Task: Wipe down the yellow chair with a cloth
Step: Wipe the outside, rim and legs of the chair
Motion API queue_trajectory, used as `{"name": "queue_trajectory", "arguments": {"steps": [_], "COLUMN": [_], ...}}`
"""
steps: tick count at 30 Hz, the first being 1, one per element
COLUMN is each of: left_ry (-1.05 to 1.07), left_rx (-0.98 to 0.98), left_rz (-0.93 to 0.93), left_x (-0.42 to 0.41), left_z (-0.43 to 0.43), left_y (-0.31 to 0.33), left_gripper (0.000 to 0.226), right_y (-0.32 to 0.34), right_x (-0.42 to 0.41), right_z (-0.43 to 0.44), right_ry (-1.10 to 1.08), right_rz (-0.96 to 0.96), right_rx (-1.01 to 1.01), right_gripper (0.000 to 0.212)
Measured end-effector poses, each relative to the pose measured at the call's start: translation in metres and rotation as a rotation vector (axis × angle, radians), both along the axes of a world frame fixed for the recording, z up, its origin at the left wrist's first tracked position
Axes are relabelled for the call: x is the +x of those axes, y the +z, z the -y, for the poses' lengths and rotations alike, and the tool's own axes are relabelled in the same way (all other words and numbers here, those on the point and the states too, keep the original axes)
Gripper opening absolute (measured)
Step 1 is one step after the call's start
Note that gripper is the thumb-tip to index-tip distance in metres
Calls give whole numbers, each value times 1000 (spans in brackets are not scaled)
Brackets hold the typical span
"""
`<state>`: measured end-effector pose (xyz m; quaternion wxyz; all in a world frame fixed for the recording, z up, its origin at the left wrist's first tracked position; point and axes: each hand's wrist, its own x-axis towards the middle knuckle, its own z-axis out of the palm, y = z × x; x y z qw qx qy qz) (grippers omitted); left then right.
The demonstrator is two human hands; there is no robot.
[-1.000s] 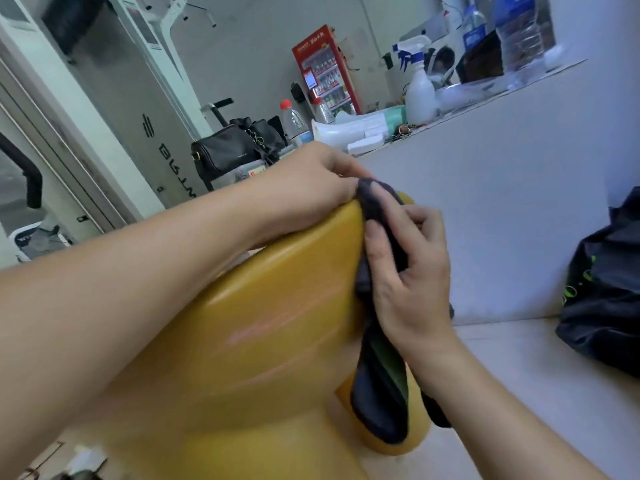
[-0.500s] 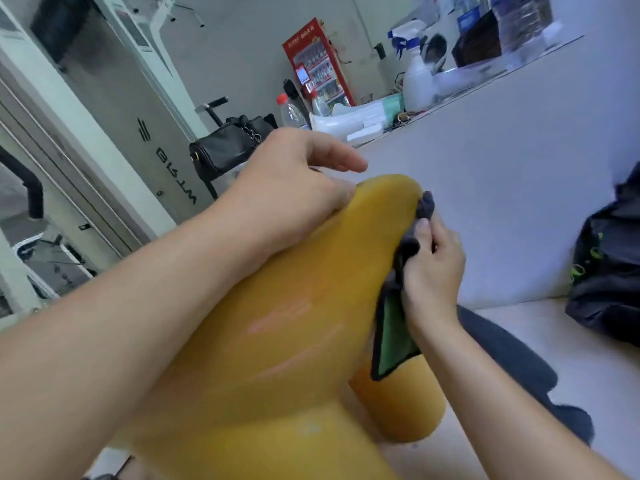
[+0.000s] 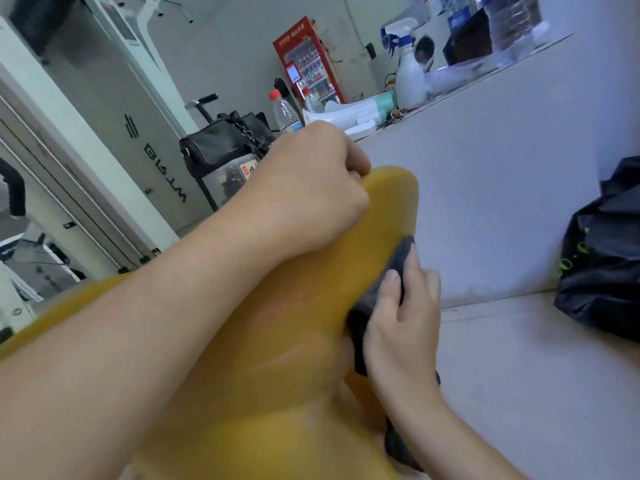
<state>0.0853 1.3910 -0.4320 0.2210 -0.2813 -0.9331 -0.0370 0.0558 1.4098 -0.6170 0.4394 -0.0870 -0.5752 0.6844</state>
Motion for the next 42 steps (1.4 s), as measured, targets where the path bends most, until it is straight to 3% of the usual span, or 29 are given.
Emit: {"name": "queue_trajectory", "arguments": {"steps": [3, 5, 9, 12, 16, 21, 25, 27, 31, 35, 42], "left_ry": [-15, 13, 42, -25, -69, -101, -249, -215, -174, -23, 23], "left_rx": [-170, -257, -477, -463, -285, -367, -381, -365, -453, -443, -359], "left_rz": [-152, -218, -363, -394, -483, -597, -441, -324, -103, 24, -14], "left_x": [4, 4, 12, 21, 30, 21, 8, 8, 17, 8, 22], "left_z": [-1, 0, -6, 5, 32, 31, 18, 21, 30, 48, 63], "left_y": [-4, -4, -19, -36, -42, -73, -138, -163, -194, -205, -228], "left_gripper": [46, 46, 18, 44, 39, 32, 36, 40, 42, 58, 52], "right_y": [35, 23, -15, -43, -56, -56, -48, -52, -79, -102, -109], "right_x": [12, -10, -43, -68, -79, -33, 20, 11, -50, -28, 16], "right_z": [-1, -8, -25, -35, -41, -24, -17, -25, -43, -32, -31], "right_ry": [-238, -284, -16, 210, 324, 379, 402, 436, 554, 962, 1130], "right_rz": [-325, -383, -33, 83, 141, 183, -32, -62, 152, 201, 141], "right_rx": [351, 284, -137, -299, -392, -294, -169, -165, -55, -327, -484], "right_gripper": [48, 46, 43, 40, 42, 50, 16, 29, 63, 61, 60]}}
